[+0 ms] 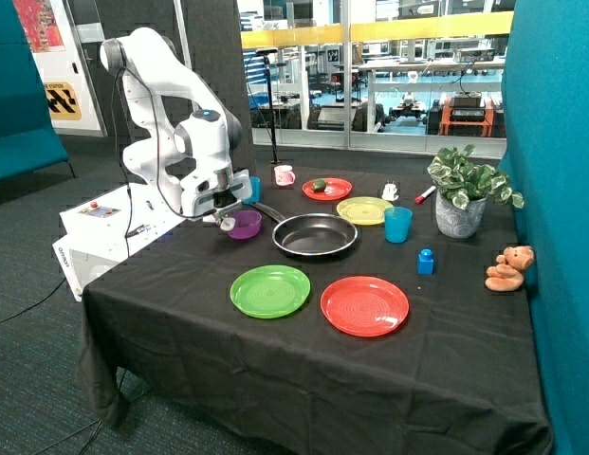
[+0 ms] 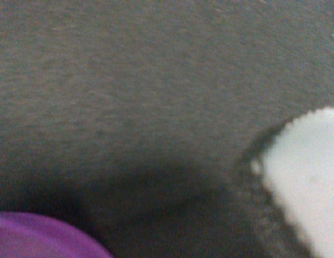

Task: Clean the pan

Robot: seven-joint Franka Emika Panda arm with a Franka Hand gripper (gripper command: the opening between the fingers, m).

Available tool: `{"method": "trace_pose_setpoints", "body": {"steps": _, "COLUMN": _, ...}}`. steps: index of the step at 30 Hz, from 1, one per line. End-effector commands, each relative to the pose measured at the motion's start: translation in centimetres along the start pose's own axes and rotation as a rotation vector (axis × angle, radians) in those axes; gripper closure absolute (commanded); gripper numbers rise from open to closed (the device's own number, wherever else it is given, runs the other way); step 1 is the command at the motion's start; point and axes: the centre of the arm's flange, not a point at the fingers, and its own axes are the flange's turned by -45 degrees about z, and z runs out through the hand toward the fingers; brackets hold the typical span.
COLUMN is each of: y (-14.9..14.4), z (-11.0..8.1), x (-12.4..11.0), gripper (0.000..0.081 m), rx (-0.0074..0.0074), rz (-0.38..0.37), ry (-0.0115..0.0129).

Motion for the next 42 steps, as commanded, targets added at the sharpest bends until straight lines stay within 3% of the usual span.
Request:
{"method": "trace_pose_setpoints", "body": {"steps": 1, "y": -3.4, "z": -1.5, "x": 0.9, "gripper": 0.0808, "rx": 0.0033, "rz": -0.094, "ry": -0.0004}}
{"method": "trace_pose_setpoints", "body": {"steps": 20, "y": -14.2, "z": -1.8, "x": 4.0, "gripper": 0.0808, "rx": 0.0033, "rz": -0.341, "ry": 0.0}}
{"method": "trace_pose_setpoints", "body": {"steps": 34, "y": -19.4, "z": -1.1, "x": 7.6, "gripper": 0.0808, "rx": 0.0033, "rz": -0.374, "ry": 0.0}}
{"method": "trace_pose_setpoints", "body": {"steps": 42, "y": -20.4, "z": -0.1, "x": 9.4, "gripper": 0.0808, "rx": 0.0033, "rz": -0.376, "ry": 0.0}}
